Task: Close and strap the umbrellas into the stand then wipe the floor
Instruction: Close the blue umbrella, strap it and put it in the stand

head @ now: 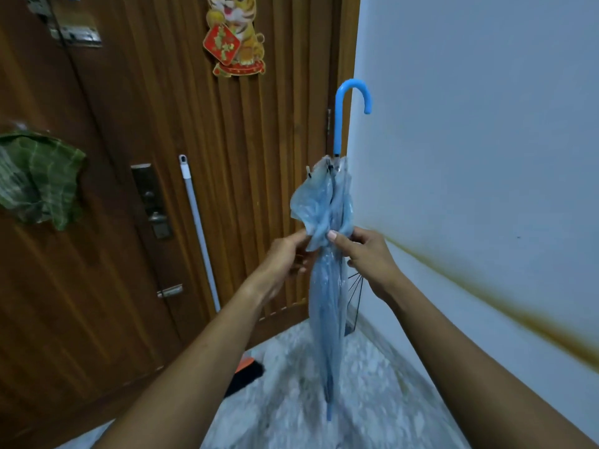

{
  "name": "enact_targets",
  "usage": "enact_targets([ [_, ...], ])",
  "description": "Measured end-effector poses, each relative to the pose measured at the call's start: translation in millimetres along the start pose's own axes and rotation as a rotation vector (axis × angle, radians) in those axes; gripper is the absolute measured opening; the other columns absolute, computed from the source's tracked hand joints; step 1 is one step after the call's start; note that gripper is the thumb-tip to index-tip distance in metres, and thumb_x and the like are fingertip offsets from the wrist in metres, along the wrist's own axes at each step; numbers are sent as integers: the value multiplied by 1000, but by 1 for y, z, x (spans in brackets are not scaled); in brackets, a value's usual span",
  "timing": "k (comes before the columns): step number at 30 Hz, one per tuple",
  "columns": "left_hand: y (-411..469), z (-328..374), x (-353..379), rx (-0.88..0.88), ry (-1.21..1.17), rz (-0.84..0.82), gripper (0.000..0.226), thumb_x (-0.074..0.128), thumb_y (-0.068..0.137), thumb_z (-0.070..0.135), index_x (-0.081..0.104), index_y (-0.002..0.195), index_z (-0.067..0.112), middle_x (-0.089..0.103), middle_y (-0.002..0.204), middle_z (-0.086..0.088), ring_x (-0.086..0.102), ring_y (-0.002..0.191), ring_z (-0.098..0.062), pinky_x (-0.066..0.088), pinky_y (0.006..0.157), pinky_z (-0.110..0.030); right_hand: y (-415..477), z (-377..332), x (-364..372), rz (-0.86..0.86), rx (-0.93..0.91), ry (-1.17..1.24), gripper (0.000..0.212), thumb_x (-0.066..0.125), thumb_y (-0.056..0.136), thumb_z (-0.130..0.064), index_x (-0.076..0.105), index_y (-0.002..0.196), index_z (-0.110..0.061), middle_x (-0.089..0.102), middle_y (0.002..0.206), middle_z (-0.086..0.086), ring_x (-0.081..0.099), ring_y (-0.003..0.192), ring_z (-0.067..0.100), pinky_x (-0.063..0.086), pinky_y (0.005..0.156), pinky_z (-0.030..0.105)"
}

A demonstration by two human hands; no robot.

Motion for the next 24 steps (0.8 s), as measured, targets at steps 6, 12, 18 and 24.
enact_targets([
  [6, 143, 14, 18, 130, -163, -110, 44, 63, 96, 34, 63, 130, 7, 70, 127, -12, 67, 118, -29, 54, 100, -42, 145, 40, -41, -4, 84, -16, 26, 77, 88, -27, 76, 100, -4, 74, 83, -1, 66, 60, -5, 46, 53, 7],
  [12, 277, 4, 22, 156, -31, 143, 30, 71, 93, 16, 70, 117, -3, 75, 113, -13, 72, 105, -24, 58, 95, -38, 272, 94, -53, 12, 85, -46, 34, 86, 78, -24, 75, 107, -11, 79, 97, 3, 76, 88, 16, 59, 72, 26],
  [18, 423, -15, 13, 228, -27, 191, 33, 80, 85, 18, 71, 111, 1, 76, 105, -13, 73, 96, -16, 60, 89, -38, 398, 148, -65, 91, 86, -132, 28, 84, 79, -28, 75, 104, -18, 78, 95, -5, 73, 80, 3, 50, 62, 14],
  [24, 559, -68, 7, 216, -17, 196, 14, 75, 90, 12, 67, 79, 17, 71, 69, 10, 67, 65, -3, 54, 61, -22, 515, 238, -73, 135, 130, -258, 25, 84, 75, -28, 77, 97, -19, 78, 93, -3, 73, 85, 11, 59, 77, 34],
])
Point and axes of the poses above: each hand's wrist, its own y-axis towards the middle knuckle, its own x-axis out of the palm, z = x × y, the point moved 2 cm from there along y, towards the middle knuckle
